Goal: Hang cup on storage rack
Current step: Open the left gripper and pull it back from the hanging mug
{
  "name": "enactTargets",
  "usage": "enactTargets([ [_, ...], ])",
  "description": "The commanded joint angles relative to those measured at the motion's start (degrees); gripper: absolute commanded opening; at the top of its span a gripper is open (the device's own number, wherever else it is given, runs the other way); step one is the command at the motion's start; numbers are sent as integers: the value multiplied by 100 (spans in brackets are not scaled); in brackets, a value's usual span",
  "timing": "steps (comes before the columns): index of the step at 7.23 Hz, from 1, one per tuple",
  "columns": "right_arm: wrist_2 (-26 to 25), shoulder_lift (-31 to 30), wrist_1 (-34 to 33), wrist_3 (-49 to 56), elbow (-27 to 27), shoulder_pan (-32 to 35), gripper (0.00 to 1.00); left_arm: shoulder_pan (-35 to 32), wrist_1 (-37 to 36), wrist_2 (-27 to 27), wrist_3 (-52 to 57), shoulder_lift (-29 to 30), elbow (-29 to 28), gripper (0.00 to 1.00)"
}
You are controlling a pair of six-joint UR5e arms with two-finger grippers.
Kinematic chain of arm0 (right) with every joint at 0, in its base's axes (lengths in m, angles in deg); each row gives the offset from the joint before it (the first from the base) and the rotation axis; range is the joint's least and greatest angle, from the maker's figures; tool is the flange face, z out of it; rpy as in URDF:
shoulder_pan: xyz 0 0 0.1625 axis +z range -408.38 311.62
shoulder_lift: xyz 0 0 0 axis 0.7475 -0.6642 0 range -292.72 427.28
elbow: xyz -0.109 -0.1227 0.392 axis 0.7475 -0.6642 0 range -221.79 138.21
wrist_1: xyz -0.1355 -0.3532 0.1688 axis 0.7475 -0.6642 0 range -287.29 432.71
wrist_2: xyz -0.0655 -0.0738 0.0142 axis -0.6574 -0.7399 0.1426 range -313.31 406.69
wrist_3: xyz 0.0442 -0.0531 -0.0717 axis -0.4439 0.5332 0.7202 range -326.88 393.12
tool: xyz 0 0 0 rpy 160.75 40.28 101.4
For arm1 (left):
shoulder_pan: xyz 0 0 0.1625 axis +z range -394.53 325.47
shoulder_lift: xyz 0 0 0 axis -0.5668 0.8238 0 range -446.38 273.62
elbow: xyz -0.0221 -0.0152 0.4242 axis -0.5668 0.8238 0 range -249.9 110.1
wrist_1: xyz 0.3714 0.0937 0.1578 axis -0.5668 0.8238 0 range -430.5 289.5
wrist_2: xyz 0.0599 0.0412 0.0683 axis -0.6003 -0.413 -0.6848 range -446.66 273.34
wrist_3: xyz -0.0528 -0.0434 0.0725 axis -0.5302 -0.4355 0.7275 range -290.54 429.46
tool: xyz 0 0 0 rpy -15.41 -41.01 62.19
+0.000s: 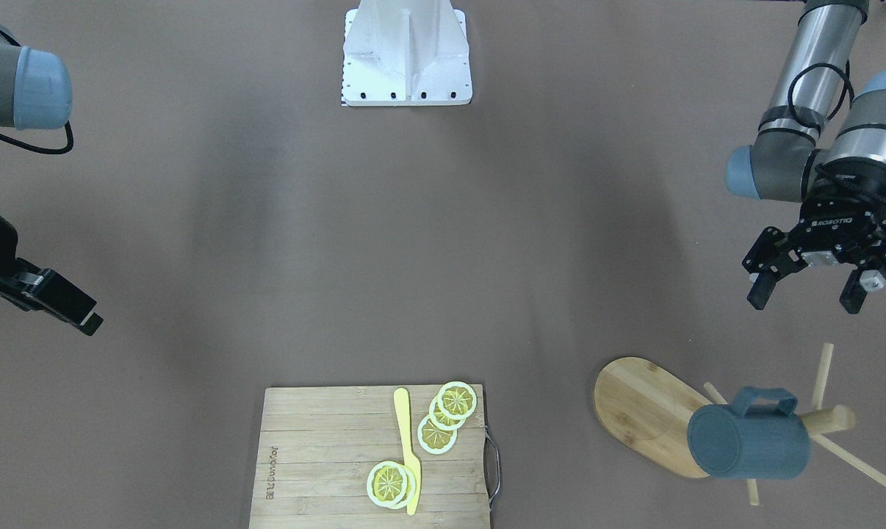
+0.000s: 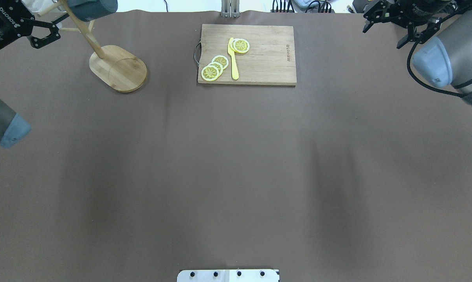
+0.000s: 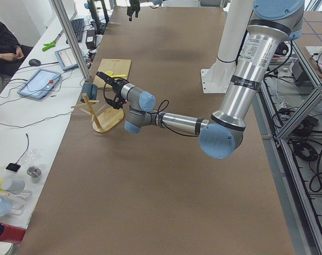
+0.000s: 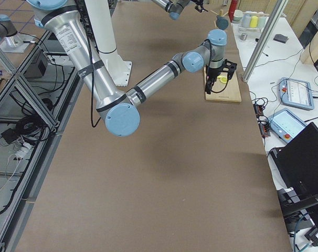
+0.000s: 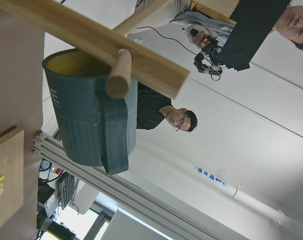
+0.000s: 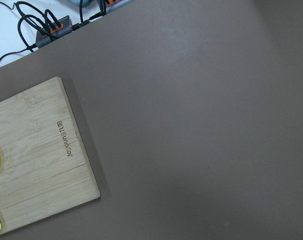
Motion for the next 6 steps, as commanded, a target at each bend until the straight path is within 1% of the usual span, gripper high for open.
enactTargets([
  [1, 0, -4, -5, 0, 6, -9, 100, -614, -854, 789, 24, -322, 953, 99],
  [2, 0, -4, -14, 0, 14, -9, 100, -1001, -935, 1081, 85, -322, 964, 99],
  [3, -9, -12, -14, 0, 32, -9, 100, -1318, -919, 1223, 416, -314, 973, 99],
  [4, -9, -21, -14, 0, 32, -9, 100, -1547, -936, 1433, 1254, -305, 982, 99],
  [5, -183, -65, -14, 0, 128, -44, 100, -1602, -1154, 1444, 1881, -296, 973, 99],
  [6, -246, -83, -31, 0, 172, -79, 100, -1741, -1313, 1453, 2461, -261, 973, 99],
])
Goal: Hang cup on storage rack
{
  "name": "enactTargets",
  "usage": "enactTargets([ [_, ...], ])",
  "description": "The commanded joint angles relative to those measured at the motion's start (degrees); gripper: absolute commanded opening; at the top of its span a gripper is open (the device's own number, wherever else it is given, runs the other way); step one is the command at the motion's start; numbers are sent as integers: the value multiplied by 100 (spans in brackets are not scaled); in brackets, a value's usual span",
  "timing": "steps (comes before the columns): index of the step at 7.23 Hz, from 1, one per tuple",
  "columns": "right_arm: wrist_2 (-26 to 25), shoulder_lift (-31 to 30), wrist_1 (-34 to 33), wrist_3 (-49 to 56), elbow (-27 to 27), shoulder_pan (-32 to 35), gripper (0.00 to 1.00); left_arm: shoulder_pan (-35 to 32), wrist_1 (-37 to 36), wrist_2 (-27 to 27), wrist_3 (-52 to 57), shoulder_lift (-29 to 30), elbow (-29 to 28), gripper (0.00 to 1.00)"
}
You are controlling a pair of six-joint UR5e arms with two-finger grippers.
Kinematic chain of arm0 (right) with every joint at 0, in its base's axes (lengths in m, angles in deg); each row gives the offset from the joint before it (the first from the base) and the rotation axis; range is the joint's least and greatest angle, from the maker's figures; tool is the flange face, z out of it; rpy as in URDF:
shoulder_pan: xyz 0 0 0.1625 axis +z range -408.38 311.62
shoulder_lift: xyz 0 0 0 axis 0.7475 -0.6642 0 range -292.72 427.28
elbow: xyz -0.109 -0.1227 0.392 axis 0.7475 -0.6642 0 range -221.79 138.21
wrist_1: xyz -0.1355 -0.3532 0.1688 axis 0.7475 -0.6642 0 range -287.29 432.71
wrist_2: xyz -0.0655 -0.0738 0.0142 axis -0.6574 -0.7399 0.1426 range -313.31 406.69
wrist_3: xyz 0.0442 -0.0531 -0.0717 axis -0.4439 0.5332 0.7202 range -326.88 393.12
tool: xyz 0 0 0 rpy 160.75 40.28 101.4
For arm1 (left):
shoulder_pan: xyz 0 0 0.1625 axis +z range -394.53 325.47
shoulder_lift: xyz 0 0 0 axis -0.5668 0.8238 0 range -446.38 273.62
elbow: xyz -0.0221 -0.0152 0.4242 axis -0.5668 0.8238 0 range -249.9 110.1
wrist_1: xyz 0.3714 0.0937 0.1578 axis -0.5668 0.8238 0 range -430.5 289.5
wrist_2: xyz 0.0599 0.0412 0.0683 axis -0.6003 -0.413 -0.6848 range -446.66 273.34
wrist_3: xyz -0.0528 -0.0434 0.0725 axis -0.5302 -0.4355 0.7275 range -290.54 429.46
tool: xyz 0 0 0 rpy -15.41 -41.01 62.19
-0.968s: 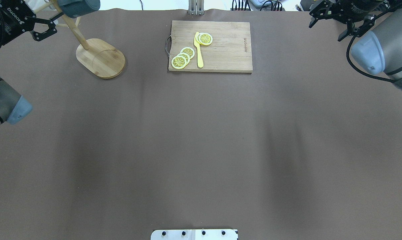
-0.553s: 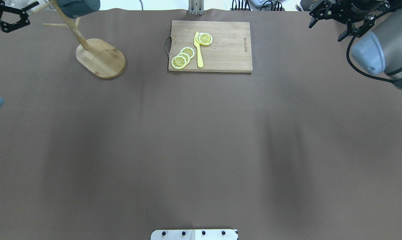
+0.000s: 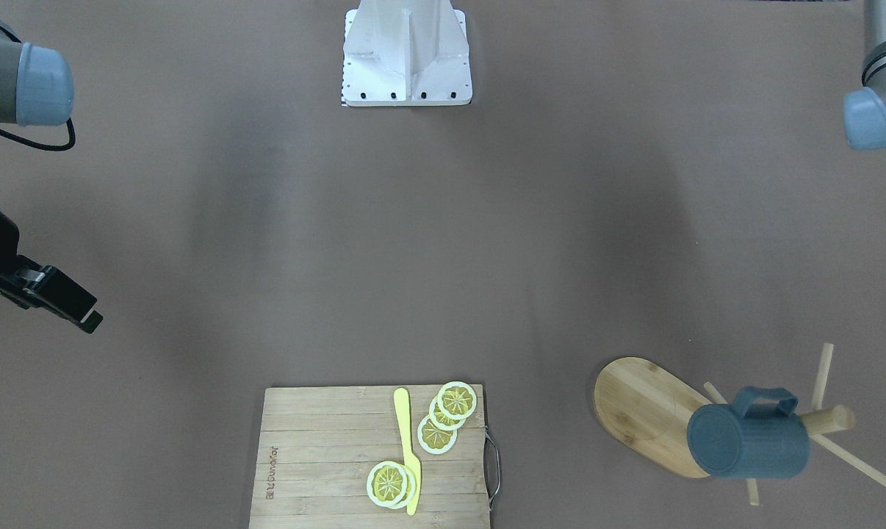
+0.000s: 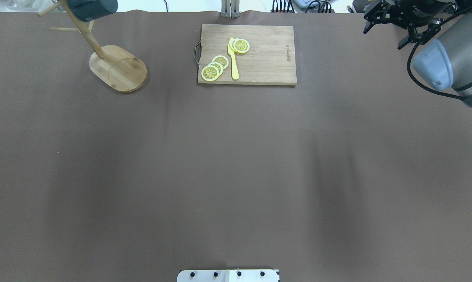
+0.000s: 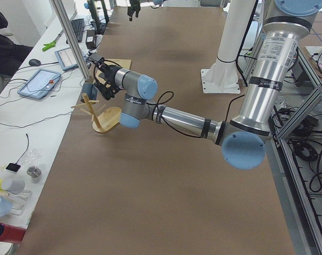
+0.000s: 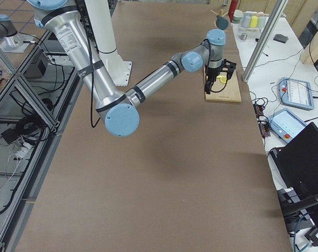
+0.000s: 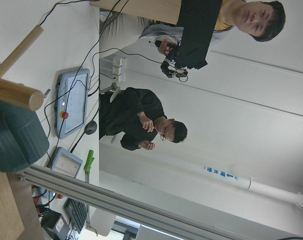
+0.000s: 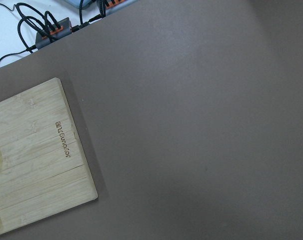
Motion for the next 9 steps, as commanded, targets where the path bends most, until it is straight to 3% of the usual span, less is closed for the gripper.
enactTargets([
  [1, -120, -63, -13, 8, 56, -37, 100, -299, -312, 41, 1378, 38, 2, 99],
  [4, -882, -371, 40, 114, 310, -37, 100, -572, -1207, 119, 3742, -31, -16, 99],
  [5, -1076, -415, 40, 236, 319, -29, 100, -817, -1732, 503, 4793, -41, -33, 99],
  [7, -1236, -459, 22, 412, 319, -11, 100, -1221, -2507, 638, 6885, -164, -121, 99],
  [9, -1499, -739, -4, 1513, 354, 277, 100, -1407, -3385, 621, 8724, -173, -121, 99],
])
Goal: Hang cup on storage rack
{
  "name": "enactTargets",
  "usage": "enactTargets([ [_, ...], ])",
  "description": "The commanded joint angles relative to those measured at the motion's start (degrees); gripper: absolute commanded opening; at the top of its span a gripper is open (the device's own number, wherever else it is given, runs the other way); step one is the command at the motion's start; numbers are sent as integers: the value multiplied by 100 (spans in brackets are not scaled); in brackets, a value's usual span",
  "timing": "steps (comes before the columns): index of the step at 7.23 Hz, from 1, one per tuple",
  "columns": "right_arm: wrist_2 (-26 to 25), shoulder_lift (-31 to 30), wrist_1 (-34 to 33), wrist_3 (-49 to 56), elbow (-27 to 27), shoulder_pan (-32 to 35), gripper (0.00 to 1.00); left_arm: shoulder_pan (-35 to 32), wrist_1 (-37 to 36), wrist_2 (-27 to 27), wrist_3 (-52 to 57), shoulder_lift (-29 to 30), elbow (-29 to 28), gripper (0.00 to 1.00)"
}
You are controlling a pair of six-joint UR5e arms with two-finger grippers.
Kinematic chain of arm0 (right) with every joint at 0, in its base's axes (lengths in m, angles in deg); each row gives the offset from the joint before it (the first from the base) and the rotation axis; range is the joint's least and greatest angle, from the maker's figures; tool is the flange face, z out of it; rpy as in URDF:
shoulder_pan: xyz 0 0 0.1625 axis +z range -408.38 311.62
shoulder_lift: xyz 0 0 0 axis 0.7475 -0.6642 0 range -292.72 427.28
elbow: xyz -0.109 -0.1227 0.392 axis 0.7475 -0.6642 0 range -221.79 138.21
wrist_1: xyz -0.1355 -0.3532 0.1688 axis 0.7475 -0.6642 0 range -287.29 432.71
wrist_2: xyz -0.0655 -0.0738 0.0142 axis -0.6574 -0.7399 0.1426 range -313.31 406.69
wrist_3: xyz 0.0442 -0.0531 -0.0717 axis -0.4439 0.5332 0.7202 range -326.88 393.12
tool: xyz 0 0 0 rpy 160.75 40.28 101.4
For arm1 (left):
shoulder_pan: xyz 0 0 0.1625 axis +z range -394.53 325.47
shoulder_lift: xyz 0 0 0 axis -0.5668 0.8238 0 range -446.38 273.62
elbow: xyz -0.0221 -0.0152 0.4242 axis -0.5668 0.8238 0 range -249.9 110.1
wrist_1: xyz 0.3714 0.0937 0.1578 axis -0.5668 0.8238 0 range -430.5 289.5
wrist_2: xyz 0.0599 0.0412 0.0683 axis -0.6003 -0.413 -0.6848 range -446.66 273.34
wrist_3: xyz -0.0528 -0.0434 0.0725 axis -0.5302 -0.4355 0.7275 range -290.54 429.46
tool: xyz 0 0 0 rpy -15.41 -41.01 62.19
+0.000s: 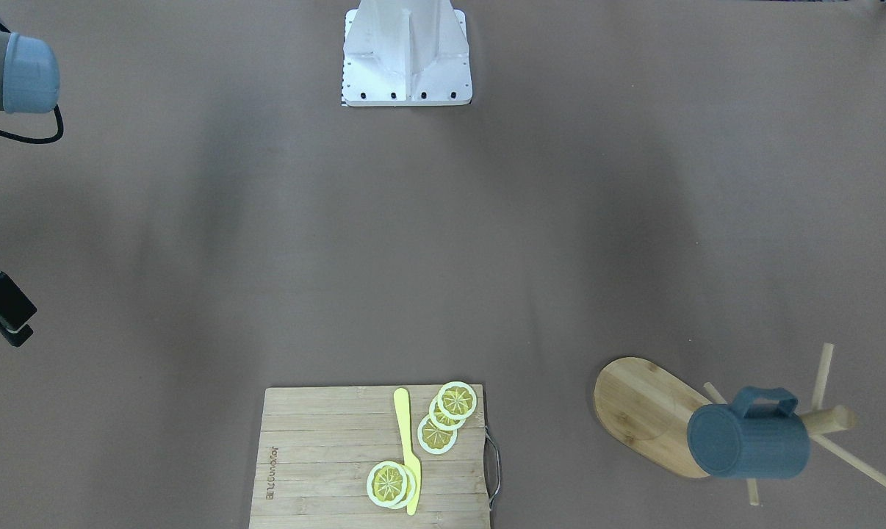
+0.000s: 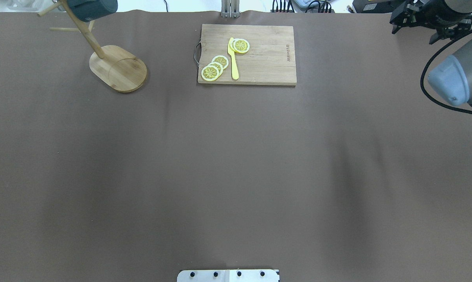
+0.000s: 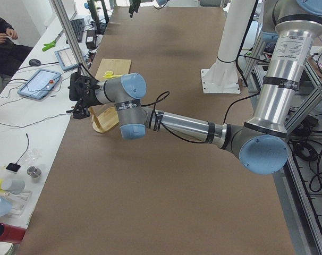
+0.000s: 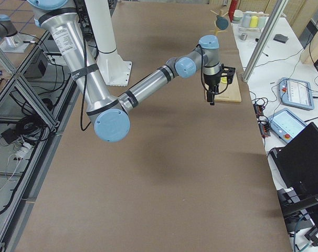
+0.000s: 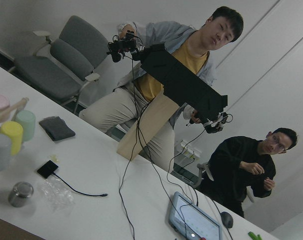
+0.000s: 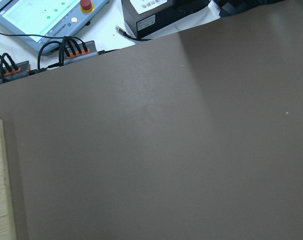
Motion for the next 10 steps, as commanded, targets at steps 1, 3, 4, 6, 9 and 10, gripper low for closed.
enactTargets([
  [1, -176, -350, -27, 1364, -29, 408, 100, -195, -944, -24, 2192, -17, -21, 99],
  [3, -141, -763, -27, 2464, -152, 804, 100, -301, -1823, -33, 3428, -43, -21, 99],
  [4, -80, -1000, -1, 2817, -161, 1014, 100, -353, -2471, 63, 3659, -87, -12, 99],
  [6, 549, -1169, 17, 3407, -589, 1445, 100, -336, -3293, 1033, 3671, -149, -457, 99],
  [9, 1360, -1361, 17, 4346, -1154, 2043, 100, -258, -3549, 1989, 3819, -167, -899, 99],
  [10, 1449, -1537, 17, 4463, -1154, 2106, 100, -144, -4089, 1980, 4464, -105, -891, 99],
])
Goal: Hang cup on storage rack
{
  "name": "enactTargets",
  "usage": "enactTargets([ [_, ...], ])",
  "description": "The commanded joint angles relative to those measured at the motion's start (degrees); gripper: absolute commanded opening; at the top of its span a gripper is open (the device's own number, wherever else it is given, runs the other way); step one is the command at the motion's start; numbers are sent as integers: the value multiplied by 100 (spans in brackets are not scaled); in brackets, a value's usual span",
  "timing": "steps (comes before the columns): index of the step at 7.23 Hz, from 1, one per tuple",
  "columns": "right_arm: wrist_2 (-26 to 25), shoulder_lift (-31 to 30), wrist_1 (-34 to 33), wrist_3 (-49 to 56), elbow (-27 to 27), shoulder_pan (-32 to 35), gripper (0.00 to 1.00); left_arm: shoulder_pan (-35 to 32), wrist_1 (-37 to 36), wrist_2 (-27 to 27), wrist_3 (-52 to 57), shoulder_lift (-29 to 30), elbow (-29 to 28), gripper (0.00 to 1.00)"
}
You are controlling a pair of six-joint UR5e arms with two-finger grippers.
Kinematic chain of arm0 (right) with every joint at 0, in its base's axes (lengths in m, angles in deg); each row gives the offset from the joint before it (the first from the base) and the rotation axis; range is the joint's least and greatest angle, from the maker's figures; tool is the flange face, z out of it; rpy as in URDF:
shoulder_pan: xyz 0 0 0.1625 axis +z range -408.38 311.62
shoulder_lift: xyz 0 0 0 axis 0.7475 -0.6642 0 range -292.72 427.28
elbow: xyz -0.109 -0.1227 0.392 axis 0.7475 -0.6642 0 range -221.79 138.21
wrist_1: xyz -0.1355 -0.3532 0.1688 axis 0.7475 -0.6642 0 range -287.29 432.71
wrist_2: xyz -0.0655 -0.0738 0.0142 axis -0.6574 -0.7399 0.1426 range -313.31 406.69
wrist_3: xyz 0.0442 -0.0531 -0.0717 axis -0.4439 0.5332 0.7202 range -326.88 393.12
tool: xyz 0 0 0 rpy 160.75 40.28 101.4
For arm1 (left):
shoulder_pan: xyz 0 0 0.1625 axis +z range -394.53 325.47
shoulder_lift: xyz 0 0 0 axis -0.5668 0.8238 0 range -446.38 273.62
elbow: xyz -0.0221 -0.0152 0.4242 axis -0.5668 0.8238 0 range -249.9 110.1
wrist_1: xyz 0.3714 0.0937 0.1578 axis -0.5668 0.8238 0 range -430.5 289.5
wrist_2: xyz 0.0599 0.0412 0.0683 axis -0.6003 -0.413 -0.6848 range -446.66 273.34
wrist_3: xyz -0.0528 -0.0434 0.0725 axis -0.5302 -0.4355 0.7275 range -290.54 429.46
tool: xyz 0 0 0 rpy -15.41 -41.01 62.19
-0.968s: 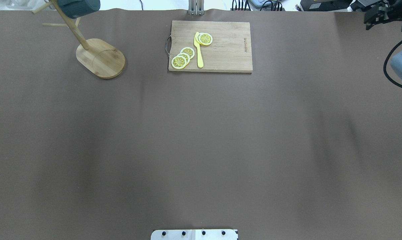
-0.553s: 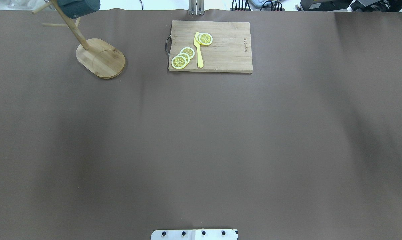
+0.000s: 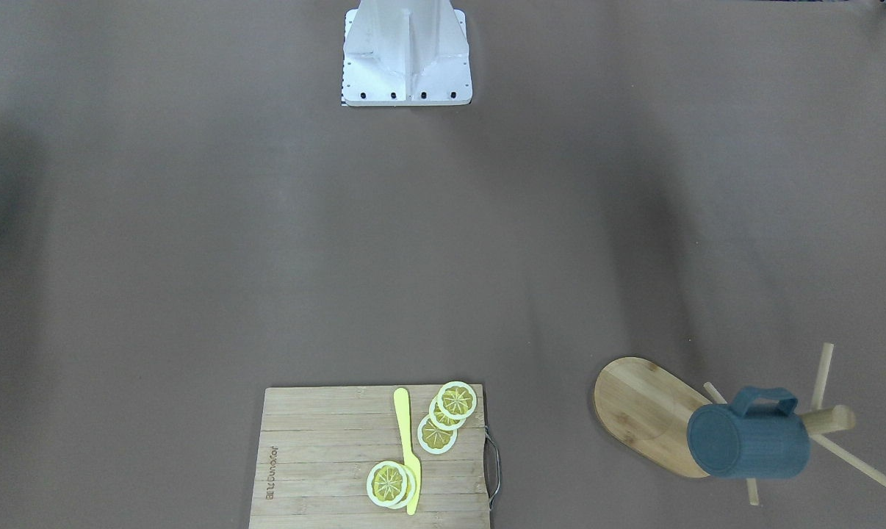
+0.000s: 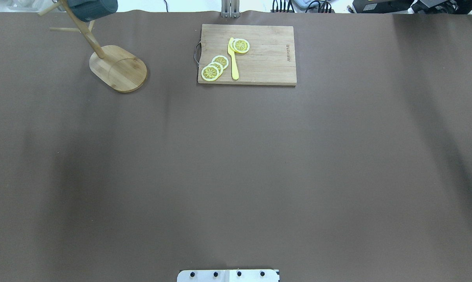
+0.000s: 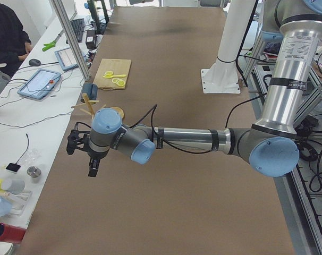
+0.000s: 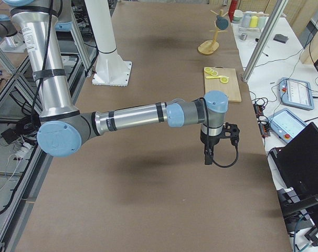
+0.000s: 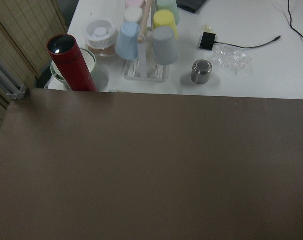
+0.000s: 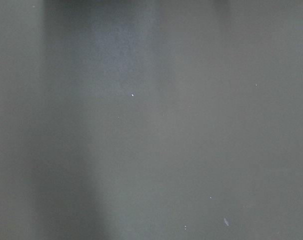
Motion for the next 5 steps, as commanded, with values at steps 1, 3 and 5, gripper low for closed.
enactTargets([
  [1, 346, -438, 9, 341, -71, 136, 100, 112, -1130, 25, 1139, 130, 19, 99],
  [3, 532, -904, 35, 447, -10, 163, 100, 208, -1356, -62, 1268, -69, -33, 99],
  [5, 559, -1081, 97, 639, -53, 215, 100, 322, -1739, -116, 1460, -19, 19, 99],
])
